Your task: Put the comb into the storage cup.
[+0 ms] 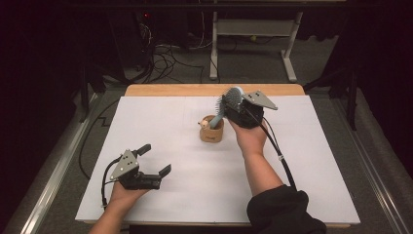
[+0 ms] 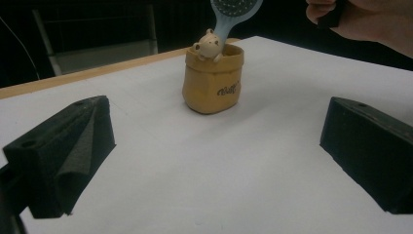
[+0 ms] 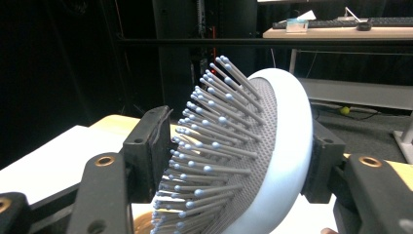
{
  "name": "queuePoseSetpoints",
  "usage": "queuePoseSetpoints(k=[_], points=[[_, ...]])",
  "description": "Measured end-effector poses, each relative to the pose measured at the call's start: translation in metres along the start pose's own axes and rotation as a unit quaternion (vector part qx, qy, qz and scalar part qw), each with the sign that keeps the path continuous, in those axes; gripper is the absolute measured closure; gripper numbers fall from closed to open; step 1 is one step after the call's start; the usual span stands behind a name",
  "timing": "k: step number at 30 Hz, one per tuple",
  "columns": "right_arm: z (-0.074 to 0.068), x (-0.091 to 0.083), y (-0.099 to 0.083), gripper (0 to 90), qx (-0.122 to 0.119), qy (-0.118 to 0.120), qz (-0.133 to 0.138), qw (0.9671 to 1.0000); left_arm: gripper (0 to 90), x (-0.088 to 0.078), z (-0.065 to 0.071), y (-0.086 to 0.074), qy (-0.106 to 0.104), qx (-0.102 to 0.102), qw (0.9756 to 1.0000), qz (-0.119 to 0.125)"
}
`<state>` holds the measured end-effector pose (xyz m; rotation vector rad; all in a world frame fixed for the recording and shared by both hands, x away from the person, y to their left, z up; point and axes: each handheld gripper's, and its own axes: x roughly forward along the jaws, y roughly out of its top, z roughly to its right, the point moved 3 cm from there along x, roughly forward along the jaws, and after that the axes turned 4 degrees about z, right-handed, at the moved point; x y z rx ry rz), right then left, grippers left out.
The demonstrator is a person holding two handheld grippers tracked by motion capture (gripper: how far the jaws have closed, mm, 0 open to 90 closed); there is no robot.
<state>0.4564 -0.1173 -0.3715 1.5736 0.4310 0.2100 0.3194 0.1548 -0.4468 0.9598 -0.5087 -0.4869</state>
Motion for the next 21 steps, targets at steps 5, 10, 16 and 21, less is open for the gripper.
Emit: queuePoseSetpoints(k=[5,10,16,21], points=[[0.0024,-0.0001,-0.0008,35.9,0.001,0.001,-0.005,1.0,0.3,-0.0004,0.0,0.0005,0.0,0.001,1.0,0.0],[0.0045,-0.0001,-0.0017,32.7,0.003,0.002,-0.009,0.9999,0.3,-0.0006,-0.0001,0.0011,0.0,0.001,1.0,0.002],[0.006,-0.0007,-0.0029,28.3,0.006,0.006,-0.013,0.9999,0.3,-0.0005,0.0002,0.001,0.001,0.003,1.0,0.002],[0.0096,-0.0014,-0.0051,25.3,0.008,0.01,-0.015,0.9998,0.3,-0.0003,-0.0006,0.001,0.003,0.004,1.0,0.002]])
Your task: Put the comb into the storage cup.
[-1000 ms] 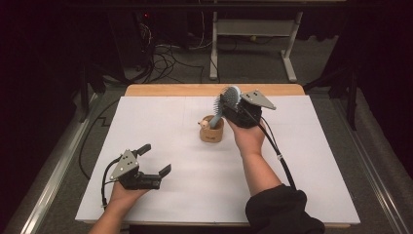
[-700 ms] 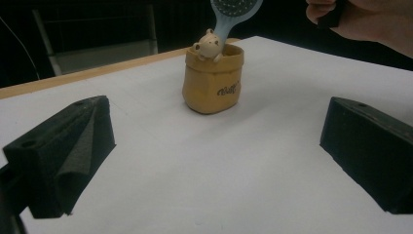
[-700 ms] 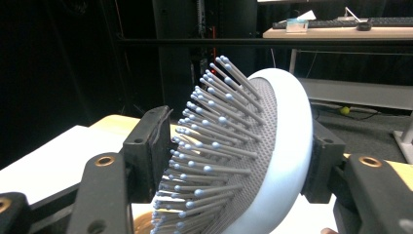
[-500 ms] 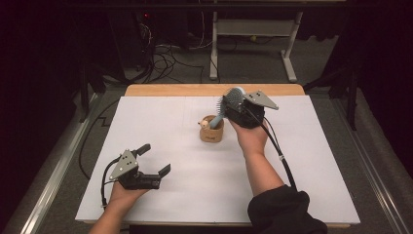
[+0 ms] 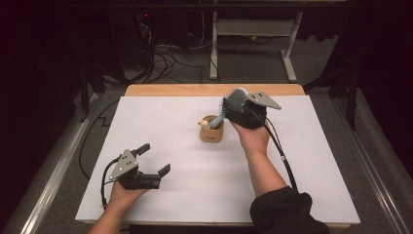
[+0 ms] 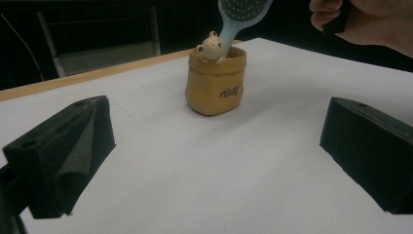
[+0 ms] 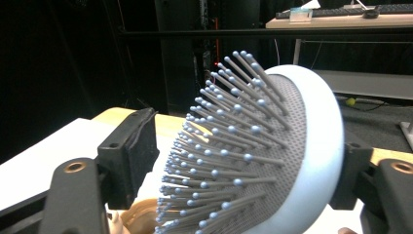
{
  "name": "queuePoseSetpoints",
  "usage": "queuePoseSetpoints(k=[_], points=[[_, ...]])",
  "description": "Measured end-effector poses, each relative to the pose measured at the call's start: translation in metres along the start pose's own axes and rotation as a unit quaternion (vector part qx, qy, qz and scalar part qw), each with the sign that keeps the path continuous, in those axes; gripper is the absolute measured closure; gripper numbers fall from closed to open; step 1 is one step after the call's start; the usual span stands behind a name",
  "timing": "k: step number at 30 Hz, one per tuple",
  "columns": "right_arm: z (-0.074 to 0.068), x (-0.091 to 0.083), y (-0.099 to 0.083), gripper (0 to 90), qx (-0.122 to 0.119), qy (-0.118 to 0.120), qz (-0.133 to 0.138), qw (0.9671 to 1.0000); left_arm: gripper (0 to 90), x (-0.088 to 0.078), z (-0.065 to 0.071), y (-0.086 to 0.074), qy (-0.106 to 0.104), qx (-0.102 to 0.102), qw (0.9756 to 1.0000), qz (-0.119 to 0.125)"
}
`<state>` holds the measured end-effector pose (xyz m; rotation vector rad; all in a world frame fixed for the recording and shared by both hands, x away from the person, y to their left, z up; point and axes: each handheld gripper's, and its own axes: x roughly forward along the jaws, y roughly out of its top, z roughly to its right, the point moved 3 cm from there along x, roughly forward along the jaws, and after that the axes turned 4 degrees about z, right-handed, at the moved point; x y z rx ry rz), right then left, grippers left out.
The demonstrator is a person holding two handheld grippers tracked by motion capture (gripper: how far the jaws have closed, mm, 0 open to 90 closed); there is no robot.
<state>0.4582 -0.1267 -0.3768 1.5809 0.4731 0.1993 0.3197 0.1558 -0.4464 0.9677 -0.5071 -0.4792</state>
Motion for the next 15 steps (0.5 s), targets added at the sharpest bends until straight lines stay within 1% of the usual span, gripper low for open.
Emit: queuePoseSetpoints(k=[9,15], points=[[0.0066,-0.0009,-0.0045,17.8,0.005,0.014,0.0,0.9999,0.3,-0.0001,-0.001,-0.0005,0.002,0.001,1.0,-0.002],[0.0079,-0.0003,-0.0068,11.6,0.009,0.022,-0.002,0.9997,0.3,-0.0003,-0.0005,-0.001,0.001,0.001,1.0,-0.002]])
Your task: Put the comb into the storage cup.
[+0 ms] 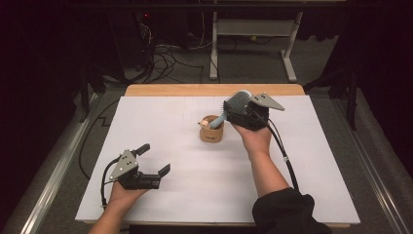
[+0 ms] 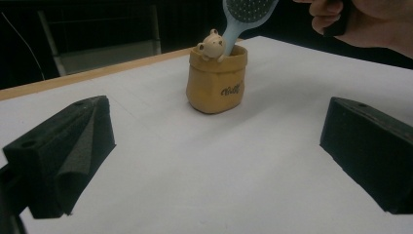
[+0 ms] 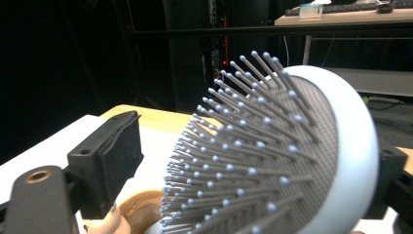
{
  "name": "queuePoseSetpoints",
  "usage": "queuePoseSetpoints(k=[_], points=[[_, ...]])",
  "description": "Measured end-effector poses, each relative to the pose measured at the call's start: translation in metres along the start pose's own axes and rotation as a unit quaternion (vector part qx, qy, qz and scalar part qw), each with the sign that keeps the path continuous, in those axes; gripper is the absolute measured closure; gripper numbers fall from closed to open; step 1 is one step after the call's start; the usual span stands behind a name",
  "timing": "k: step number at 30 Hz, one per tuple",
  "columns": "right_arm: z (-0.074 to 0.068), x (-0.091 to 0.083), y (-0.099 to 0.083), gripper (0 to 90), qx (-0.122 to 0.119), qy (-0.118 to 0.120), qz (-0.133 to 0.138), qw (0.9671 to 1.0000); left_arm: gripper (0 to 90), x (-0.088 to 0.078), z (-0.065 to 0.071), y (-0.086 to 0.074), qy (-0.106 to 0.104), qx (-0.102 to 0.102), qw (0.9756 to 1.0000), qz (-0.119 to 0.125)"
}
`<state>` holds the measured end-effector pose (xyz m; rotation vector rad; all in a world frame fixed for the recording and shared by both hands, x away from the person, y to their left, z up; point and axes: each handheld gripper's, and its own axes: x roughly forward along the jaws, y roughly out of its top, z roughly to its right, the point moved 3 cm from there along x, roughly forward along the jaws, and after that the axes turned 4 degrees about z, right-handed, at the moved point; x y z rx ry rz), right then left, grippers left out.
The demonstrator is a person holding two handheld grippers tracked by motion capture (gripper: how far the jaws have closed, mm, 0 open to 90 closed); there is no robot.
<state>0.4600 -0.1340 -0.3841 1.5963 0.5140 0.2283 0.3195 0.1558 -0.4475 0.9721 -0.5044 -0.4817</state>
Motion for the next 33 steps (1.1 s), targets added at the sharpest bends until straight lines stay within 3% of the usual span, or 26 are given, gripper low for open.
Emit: queuePoseSetpoints(k=[11,33], points=[[0.003,0.0,-0.002,0.5,-0.003,-0.001,-0.01,0.9999,0.3,0.001,0.001,-0.001,0.001,0.0,1.0,0.001],[0.008,-0.019,0.007,0.1,-0.036,-0.01,0.002,0.9993,0.3,0.0,-0.003,0.001,0.006,-0.005,1.0,0.002]])
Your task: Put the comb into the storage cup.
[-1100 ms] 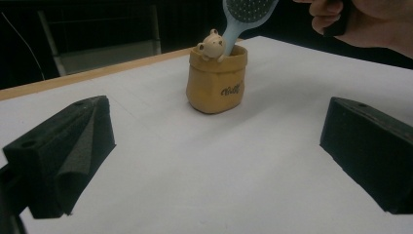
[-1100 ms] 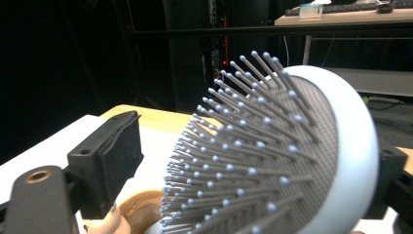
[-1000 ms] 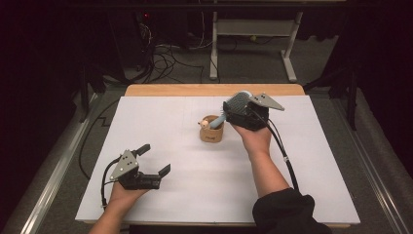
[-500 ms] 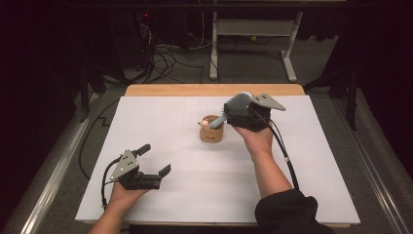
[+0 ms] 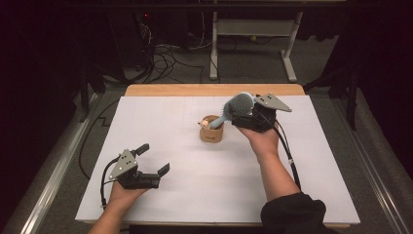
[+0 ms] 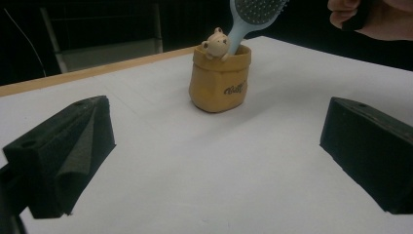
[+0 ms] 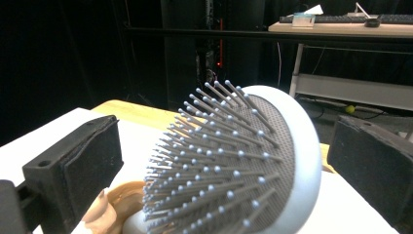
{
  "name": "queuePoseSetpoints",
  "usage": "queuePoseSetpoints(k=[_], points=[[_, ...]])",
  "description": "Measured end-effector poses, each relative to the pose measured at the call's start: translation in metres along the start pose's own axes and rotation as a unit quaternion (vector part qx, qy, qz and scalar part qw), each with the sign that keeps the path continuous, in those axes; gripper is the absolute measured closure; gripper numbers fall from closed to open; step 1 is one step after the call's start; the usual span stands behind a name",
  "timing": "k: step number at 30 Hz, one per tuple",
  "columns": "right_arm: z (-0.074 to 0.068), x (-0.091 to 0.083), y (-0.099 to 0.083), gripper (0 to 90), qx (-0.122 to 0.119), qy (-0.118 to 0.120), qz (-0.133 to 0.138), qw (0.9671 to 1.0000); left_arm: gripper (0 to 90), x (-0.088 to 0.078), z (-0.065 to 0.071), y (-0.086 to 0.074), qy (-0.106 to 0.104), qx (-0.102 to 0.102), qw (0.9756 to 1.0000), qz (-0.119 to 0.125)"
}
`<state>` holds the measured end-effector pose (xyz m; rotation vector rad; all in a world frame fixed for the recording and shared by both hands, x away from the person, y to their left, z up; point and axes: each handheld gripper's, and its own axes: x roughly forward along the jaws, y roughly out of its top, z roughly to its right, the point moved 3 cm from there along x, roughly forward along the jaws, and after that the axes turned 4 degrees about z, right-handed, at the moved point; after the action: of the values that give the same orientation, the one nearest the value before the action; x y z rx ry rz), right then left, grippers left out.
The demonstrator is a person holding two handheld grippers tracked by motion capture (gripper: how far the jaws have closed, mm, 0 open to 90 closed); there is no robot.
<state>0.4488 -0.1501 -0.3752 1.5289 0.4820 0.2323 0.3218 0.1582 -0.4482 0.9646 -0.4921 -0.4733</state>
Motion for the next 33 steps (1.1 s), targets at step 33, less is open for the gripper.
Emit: queuePoseSetpoints(k=[33], points=[[0.001,-0.083,-0.096,0.1,-0.039,0.019,-0.045,0.998,0.3,0.002,-0.01,0.001,0.011,-0.005,0.9999,-0.003]])
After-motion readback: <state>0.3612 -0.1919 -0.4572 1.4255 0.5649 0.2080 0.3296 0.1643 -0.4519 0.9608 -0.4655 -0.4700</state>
